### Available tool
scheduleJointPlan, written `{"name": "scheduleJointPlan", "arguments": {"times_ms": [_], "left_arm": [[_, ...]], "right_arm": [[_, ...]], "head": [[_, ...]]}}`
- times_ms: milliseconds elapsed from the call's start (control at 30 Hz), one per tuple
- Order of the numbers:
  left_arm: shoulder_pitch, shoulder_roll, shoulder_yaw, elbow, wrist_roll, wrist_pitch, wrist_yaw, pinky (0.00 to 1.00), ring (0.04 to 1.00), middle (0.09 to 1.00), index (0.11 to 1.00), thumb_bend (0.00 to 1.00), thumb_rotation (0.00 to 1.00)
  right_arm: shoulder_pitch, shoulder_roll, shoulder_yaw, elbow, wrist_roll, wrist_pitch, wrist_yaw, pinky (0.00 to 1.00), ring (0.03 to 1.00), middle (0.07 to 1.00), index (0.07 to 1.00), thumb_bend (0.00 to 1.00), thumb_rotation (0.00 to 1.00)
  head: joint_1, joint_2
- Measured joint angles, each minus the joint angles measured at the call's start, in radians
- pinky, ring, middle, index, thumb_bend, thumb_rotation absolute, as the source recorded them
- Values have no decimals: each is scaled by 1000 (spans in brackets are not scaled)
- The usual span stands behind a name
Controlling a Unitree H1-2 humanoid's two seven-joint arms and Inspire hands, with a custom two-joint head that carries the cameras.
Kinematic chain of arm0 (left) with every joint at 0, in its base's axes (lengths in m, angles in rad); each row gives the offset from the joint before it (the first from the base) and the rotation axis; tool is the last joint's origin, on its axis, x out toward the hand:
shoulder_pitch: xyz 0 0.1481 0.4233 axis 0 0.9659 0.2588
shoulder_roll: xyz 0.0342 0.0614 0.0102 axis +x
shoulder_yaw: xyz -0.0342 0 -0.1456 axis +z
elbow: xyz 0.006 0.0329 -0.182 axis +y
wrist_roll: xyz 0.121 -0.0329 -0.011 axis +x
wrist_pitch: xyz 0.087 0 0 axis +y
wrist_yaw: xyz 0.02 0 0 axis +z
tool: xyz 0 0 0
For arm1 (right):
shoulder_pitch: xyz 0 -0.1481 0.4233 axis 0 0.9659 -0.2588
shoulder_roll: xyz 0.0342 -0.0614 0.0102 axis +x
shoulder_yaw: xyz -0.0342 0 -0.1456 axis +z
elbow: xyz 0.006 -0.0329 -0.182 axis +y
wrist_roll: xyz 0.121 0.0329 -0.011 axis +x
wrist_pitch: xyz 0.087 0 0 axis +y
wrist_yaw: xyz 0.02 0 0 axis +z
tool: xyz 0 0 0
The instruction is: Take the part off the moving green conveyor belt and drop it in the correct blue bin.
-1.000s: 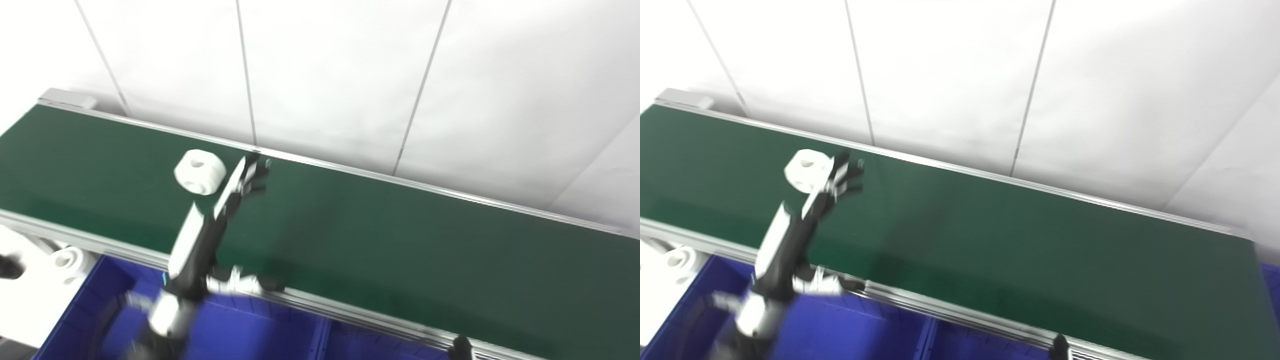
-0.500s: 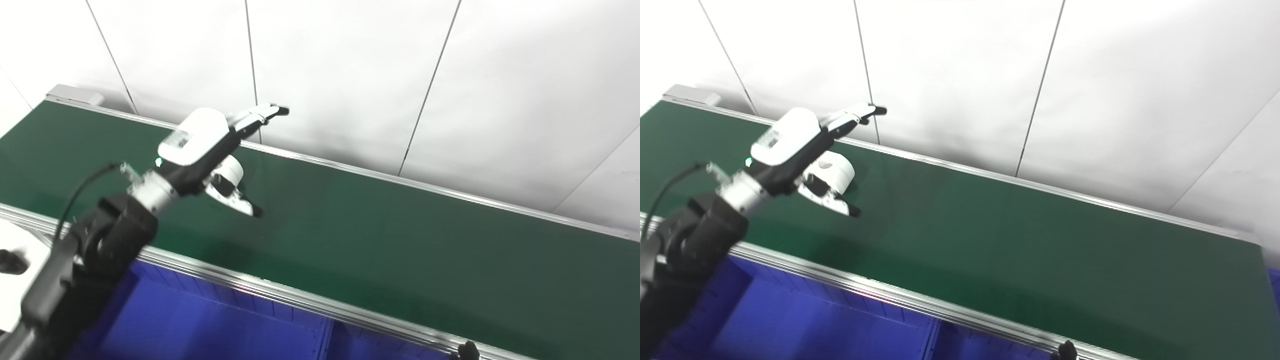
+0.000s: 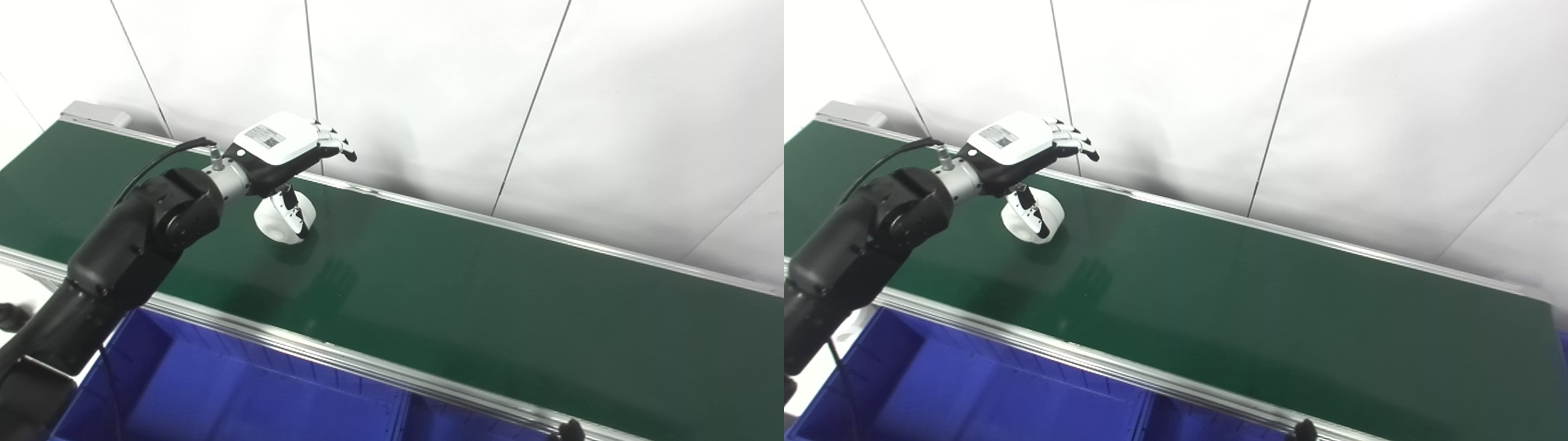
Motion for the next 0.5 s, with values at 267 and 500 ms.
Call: {"name": "scheduleJointPlan", "arguments": {"times_ms": [267, 500], "left_arm": [[-67, -3, -89, 124, 46, -4, -14, 984, 920, 900, 848, 1000, 221], [-92, -5, -177, 148, 132, 6, -62, 971, 902, 874, 822, 1000, 214]], "right_arm": [[4, 14, -4, 0, -3, 0, 2, 1000, 1000, 1000, 1000, 607, 1000], [15, 21, -5, 0, -2, 0, 2, 1000, 1000, 1000, 1000, 604, 1000]], "head": [[-18, 2], [-18, 5]]}}
